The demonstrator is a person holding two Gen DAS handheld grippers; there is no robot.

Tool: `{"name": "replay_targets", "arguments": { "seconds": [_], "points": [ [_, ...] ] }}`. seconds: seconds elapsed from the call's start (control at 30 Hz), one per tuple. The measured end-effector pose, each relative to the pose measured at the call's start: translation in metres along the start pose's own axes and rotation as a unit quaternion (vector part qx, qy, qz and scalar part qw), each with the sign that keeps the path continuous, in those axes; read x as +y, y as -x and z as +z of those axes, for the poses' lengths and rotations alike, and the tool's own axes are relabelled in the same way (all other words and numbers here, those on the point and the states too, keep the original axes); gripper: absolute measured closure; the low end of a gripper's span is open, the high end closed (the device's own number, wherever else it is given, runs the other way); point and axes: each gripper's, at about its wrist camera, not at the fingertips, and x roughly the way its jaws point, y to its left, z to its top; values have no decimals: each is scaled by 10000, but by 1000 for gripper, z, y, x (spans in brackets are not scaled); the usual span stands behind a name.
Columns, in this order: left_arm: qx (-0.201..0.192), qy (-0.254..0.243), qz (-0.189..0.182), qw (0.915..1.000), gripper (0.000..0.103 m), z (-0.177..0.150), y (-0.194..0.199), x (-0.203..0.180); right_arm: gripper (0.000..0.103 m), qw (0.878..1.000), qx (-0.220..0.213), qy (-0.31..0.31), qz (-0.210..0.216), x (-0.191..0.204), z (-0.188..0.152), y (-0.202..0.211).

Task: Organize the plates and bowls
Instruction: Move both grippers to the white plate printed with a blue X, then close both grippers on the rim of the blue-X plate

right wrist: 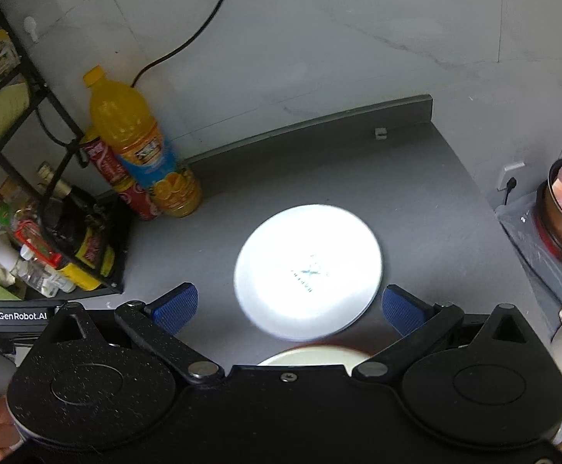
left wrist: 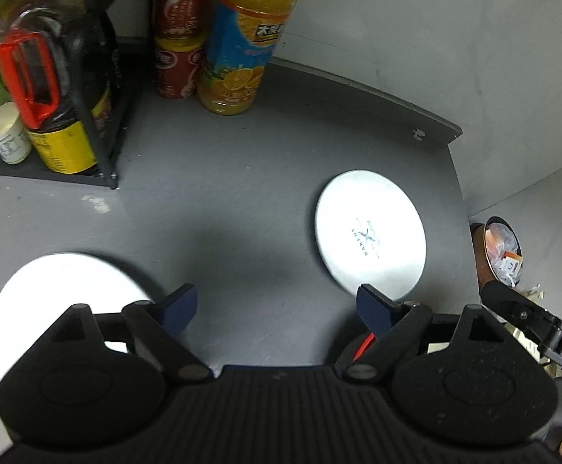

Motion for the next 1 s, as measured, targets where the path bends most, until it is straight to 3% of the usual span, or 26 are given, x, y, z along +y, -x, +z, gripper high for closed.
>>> {"name": "replay_targets", "arguments": {
  "seconds": [0.33,0.47,0.57,0.77,0.83,1.0],
  "points": [
    [107,419,-203,9989,18,13,-46,-22,1,9995,327,44,1,-48,26,-40],
    [165,626,-232,9976,21,17,-68,-26,12,9984,562,-35,67,-68,36,-62],
    [234,750,-247,9966,28,20,-83,-28,24,9971,754,-113,90,-82,43,-79],
    [465,1011,-266,9934,46,26,-117,-26,37,9933,1136,-160,153,-96,48,-110],
    [570,1125,-237,9917,52,27,-131,-24,38,9920,1241,-174,166,-97,49,-121],
    [788,1284,-169,9884,56,28,-158,-19,38,9886,1489,-92,222,-95,45,-145]
  ]
}}
